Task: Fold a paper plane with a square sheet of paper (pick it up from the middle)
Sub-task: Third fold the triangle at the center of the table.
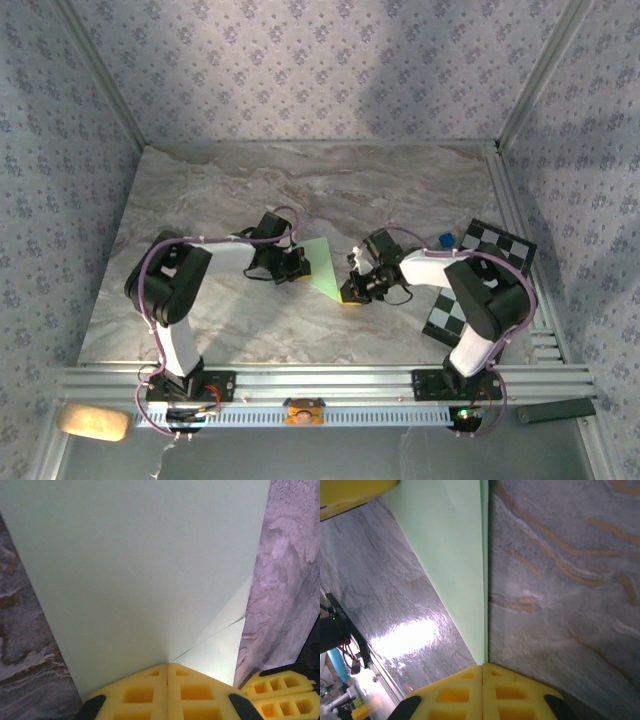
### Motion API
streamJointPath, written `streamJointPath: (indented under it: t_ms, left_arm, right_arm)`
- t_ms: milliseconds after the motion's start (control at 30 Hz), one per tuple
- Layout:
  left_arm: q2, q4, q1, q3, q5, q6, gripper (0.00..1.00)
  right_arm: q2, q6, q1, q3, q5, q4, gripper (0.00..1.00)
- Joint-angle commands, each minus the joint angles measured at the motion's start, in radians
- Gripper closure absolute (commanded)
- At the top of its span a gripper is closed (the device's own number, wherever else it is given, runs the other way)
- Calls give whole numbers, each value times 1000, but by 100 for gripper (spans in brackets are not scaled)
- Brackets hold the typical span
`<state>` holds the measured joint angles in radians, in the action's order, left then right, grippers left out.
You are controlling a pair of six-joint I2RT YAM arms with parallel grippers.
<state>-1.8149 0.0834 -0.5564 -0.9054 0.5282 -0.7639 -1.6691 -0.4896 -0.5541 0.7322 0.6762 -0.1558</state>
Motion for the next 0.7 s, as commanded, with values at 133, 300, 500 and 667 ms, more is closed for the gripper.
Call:
streamJointPath:
  t_ms: [133,300,500,667]
  left_arm:
    - [-64,86,4,-18,-88,48,99]
    - [-70,94,3,-38,-86,70,98]
    - [-55,128,1,-74,-81,78,97]
    - [-2,142,-2,-92,-93,60,92]
  right_arm:
    - [91,-2,-6,30,-115,-25,93]
    - [16,-28,-18,96,-57,20,91]
    - [-106,-44,-43,181,0,43,90]
    - [-146,-30,-50,160,-66,-9,96]
